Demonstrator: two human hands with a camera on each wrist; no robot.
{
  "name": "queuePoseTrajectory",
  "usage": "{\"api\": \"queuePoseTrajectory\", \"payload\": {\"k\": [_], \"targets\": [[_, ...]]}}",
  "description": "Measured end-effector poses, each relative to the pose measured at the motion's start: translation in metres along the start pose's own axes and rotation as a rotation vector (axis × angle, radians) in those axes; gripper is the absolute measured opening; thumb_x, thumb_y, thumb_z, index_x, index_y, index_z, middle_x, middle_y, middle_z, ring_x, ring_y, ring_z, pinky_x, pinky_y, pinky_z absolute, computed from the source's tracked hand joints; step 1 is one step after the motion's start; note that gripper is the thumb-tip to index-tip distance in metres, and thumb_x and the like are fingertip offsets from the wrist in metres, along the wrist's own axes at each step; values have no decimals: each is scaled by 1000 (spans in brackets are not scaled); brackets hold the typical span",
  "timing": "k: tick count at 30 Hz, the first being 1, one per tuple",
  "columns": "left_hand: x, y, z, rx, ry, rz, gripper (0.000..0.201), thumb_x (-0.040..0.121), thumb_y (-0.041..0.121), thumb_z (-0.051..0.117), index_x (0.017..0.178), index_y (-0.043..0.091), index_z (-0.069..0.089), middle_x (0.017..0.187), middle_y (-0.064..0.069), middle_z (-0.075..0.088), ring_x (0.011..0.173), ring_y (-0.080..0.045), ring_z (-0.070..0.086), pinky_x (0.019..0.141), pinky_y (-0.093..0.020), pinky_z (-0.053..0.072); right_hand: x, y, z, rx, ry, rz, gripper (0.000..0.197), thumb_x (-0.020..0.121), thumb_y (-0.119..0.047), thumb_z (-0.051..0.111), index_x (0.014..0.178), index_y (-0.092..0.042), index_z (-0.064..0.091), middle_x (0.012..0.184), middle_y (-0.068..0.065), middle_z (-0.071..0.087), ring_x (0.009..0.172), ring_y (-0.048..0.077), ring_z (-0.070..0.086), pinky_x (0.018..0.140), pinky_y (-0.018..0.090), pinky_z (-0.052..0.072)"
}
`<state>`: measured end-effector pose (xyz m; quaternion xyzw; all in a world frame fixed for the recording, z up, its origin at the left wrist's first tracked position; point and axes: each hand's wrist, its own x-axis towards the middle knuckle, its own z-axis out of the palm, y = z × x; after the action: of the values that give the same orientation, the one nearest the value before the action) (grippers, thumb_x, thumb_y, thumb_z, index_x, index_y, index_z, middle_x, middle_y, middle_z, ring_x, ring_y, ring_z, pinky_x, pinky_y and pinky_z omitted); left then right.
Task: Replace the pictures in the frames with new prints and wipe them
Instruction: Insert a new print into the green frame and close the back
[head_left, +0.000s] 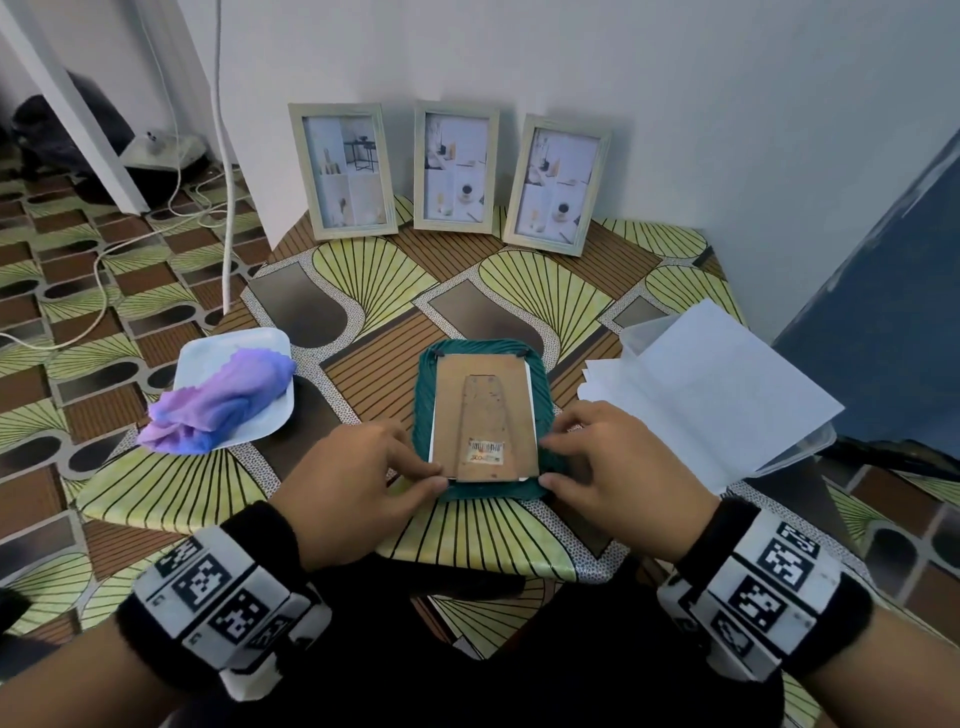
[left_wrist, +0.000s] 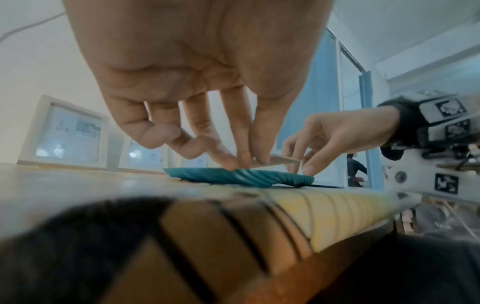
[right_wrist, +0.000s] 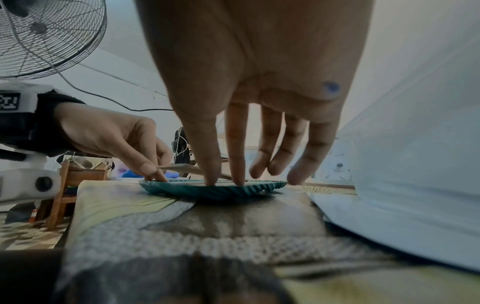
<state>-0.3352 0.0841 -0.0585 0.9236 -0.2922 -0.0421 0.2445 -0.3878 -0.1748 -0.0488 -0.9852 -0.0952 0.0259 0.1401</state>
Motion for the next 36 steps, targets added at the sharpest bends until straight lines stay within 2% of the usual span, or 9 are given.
{"api": "queuePoseTrajectory", "payload": {"k": [3, 11, 17, 23, 25, 29, 33, 35, 36], "targets": [[10, 0, -3, 74, -60, 44, 20, 87, 50, 65, 89, 37, 79, 76, 17, 57, 63, 0, 50, 60, -23, 37, -1, -1, -1, 20, 48, 86, 23, 86, -45, 68, 93, -27, 79, 93, -9, 54, 92, 10, 48, 74, 28, 44], [15, -1, 2, 66, -58, 29, 25, 86, 47, 66, 79, 27, 80, 73, 17, 57, 61, -5, 52, 63, -32, 47, 4, -11, 6, 237, 97, 292, 13, 81, -33, 75, 76, -22, 80, 70, -7, 70, 67, 10, 60, 58, 24, 43], [10, -2, 8, 27, -25, 24, 32, 88, 43, 66, 69, 20, 77, 73, 13, 59, 61, -9, 55, 64, -36, 47, 8, -23, 17, 250, 158, 316, 9, 80, -23, 73, 76, -20, 81, 71, -8, 71, 71, 9, 63, 67, 25, 52], [9, -1, 5, 5, -26, -9, 29, 86, 44, 68, 72, 21, 78, 74, 13, 62, 64, -9, 57, 66, -36, 49, 6, -26, 19, 100, 169, 230, 16, 84, -23, 67, 76, -16, 79, 71, -4, 65, 69, 13, 57, 60, 28, 48], [9, -1, 2, 2, -47, -19, 27, 86, 46, 68, 77, 24, 79, 73, 11, 62, 65, -9, 57, 67, -36, 49, 4, -26, 18, 67, 169, 196, 17, 85, -24, 66, 75, -15, 77, 74, -2, 59, 70, 15, 54, 57, 27, 43], [8, 3, -4, 18, 37, -1, 18, 86, 45, 65, 81, 32, 77, 75, 13, 61, 69, -6, 57, 69, -36, 52, 12, -14, 6, 194, 197, 219, 18, 82, -31, 71, 72, -18, 77, 68, -7, 64, 67, 9, 58, 61, 31, 51], [12, 18, -3, 34, 110, 156, 29, 87, 51, 53, 104, 31, 65, 101, 13, 60, 95, -9, 54, 85, -34, 49, 38, -6, -9, 313, 305, 208, 15, 91, -25, 64, 96, -17, 75, 87, -4, 69, 81, 12, 61, 79, 32, 52], [18, 23, 3, 159, -40, 217, 61, 89, 60, 43, 136, 23, 52, 137, 4, 53, 125, -16, 47, 104, -37, 43, 57, -2, -14, 336, 277, 212, 25, 96, -25, 57, 116, -14, 69, 106, -1, 69, 95, 14, 61, 89, 32, 50], [21, 24, 6, 268, -146, 226, 74, 91, 64, 38, 149, 19, 37, 153, 0, 38, 139, -19, 35, 112, -39, 35, 65, 0, -16, 325, 237, 220, 31, 99, -25, 53, 125, -13, 64, 117, 1, 67, 104, 16, 60, 95, 36, 49]]}}
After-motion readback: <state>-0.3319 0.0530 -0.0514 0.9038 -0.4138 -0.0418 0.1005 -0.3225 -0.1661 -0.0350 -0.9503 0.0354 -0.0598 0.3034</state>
